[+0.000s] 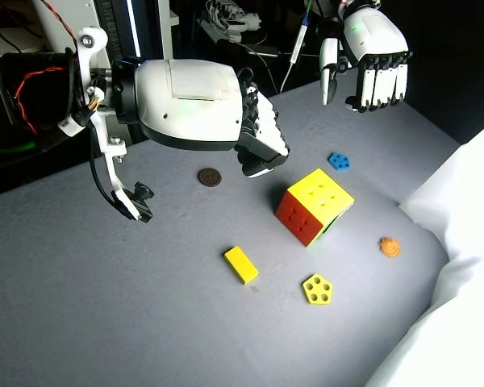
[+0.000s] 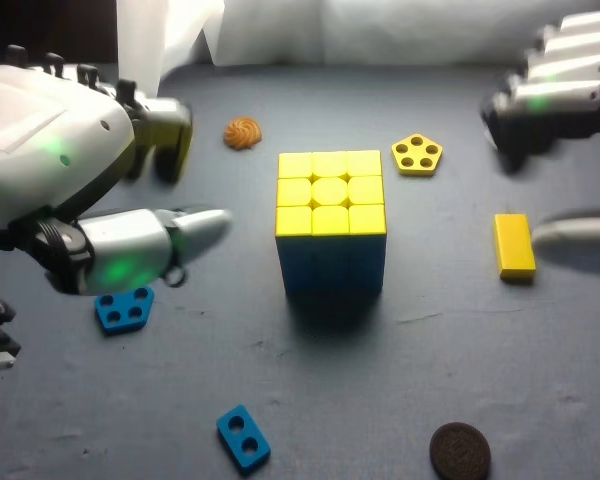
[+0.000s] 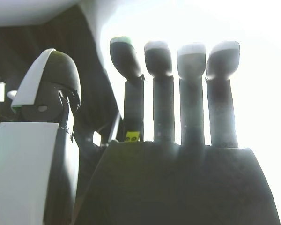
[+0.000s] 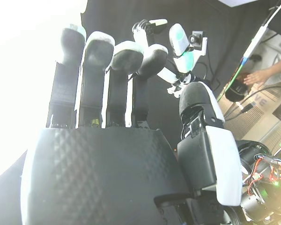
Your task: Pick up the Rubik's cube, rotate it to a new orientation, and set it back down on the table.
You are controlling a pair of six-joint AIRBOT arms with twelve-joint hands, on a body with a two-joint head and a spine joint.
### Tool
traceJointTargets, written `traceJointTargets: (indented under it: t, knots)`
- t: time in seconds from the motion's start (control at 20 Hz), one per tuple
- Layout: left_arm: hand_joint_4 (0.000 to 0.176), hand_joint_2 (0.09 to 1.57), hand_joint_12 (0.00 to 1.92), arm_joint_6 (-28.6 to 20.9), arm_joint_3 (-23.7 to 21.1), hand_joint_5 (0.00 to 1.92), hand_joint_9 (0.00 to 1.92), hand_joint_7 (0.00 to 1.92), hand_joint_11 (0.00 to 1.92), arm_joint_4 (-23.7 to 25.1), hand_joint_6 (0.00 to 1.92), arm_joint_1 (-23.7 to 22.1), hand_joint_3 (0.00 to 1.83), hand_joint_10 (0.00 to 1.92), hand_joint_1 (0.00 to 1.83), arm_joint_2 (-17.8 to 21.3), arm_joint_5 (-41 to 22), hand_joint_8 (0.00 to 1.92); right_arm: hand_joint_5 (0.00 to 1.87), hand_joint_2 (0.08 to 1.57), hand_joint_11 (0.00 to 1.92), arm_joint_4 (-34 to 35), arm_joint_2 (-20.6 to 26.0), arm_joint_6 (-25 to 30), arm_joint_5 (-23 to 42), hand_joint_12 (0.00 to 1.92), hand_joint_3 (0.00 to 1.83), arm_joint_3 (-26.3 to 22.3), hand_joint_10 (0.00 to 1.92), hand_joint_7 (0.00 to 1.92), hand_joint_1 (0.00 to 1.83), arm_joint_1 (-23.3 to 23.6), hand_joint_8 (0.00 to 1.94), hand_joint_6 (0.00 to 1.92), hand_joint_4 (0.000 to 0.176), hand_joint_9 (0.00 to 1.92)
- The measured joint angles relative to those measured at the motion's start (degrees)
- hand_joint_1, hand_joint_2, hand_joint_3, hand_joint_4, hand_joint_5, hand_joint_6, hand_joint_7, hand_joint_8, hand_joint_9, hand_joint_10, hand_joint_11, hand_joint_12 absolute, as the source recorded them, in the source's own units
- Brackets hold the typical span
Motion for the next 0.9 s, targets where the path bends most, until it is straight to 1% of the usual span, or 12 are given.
traceJointTargets:
  t: [0.05,0.25,0.3,0.35,0.45,0.5,0.55,0.6,0.7,0.8,0.85,0.9]
  knots:
    - [0.0,1.27,0.34,0.09,0.0,0.02,0.08,0.07,0.0,-0.15,0.0,-0.35,0.01,0.01,0.03,0.0,-0.02,0.0,0.0,1.21,0.0,0.0,0.0,-0.02,0.0,0.0,0.05,0.0,0.0,0.0,0.0,0.0,0.0,0.0,0.0,0.0]
    - [0.0,1.28,0.25,0.83,-0.02,0.0,0.07,0.06,0.0,-2.82,0.0,-0.68,0.01,0.0,0.02,0.0,-0.26,0.0,0.0,1.2,0.0,0.0,0.0,-0.04,0.15,0.0,0.05,-0.02,0.0,0.0,0.0,0.02,0.0,0.0,0.0,0.0]
    - [0.0,1.26,0.31,1.18,-0.17,0.02,0.08,0.08,0.0,-3.39,0.01,-0.74,0.0,0.0,0.05,0.0,-0.28,0.0,0.0,1.21,0.0,0.04,0.0,-0.11,0.22,0.0,0.05,-0.02,0.0,0.01,0.0,0.02,0.0,0.0,0.0,0.0]
    - [0.0,1.26,0.32,2.03,-0.35,0.03,0.08,0.08,0.0,-4.37,0.01,-1.07,0.0,0.0,0.06,0.0,-0.26,0.0,0.0,1.21,0.0,0.04,0.0,-0.13,0.22,0.0,0.05,-0.02,0.0,0.01,0.0,0.02,0.0,0.0,0.0,0.0]
    - [0.0,1.2,0.36,5.4,-0.55,0.02,0.09,0.08,0.0,-7.87,0.01,-2.54,0.0,0.0,0.26,-0.76,-0.31,0.0,0.01,1.2,0.0,0.04,0.0,-0.15,0.2,0.0,0.04,-0.02,0.0,0.02,0.0,0.02,0.01,0.0,0.0,0.0]
    - [0.0,1.12,0.27,8.31,-0.42,0.0,0.07,0.03,0.0,-10.49,0.0,-3.85,0.0,0.0,0.5,-1.46,0.2,0.0,0.0,1.2,0.0,0.04,0.0,-0.15,0.22,0.0,0.03,-0.02,0.0,0.01,0.0,0.02,0.0,0.0,0.0,0.0]
    - [0.0,1.12,0.27,10.16,0.02,0.0,0.07,0.03,0.0,-11.74,0.0,-4.92,0.0,0.0,0.5,-2.32,1.2,0.0,0.0,1.2,0.0,0.04,0.0,-0.15,0.17,0.0,0.03,-0.02,0.0,0.01,0.0,0.02,0.0,0.0,0.0,0.0]
    - [0.0,1.09,0.3,12.61,0.94,0.0,0.05,0.02,0.0,-14.32,0.0,-6.01,0.0,0.0,0.66,-3.74,2.64,0.0,0.0,1.2,0.0,0.02,0.0,-0.17,0.2,0.0,0.03,-0.02,0.0,0.0,0.0,0.02,0.0,0.0,0.0,0.0]
    - [0.0,1.07,0.25,14.25,2.16,0.0,0.05,0.03,0.0,-16.63,0.0,-6.51,0.0,0.0,0.83,-5.9,4.11,0.0,0.01,1.21,0.0,0.02,0.0,-0.17,0.22,0.0,0.03,-0.02,0.0,0.02,0.01,0.02,0.01,0.01,0.0,0.0]
    - [0.0,1.07,0.24,14.53,3.45,0.0,0.05,0.01,0.0,-18.05,0.0,-6.51,0.0,0.0,0.87,-8.22,4.81,0.0,0.02,1.21,0.0,0.07,0.0,-0.33,0.2,0.0,0.03,-0.02,0.0,0.03,0.0,0.02,0.01,0.01,0.0,0.0]
    - [0.0,1.06,0.11,16.39,3.96,0.0,0.01,0.0,0.0,-20.35,0.0,-6.54,0.0,0.0,0.92,-9.25,4.96,0.0,0.01,1.2,0.0,0.04,0.0,-0.76,0.22,0.0,0.02,-0.02,0.0,0.03,0.0,0.02,0.01,0.0,0.0,0.01]
    - [0.0,1.05,0.15,20.31,4.07,0.0,0.02,0.0,0.0,-25.35,0.0,-7.39,0.0,0.0,0.94,-10.12,4.87,0.0,0.0,1.2,0.0,0.04,0.0,-0.83,0.17,0.0,0.02,-0.02,0.0,0.02,0.0,0.02,0.0,0.0,0.0,0.0]
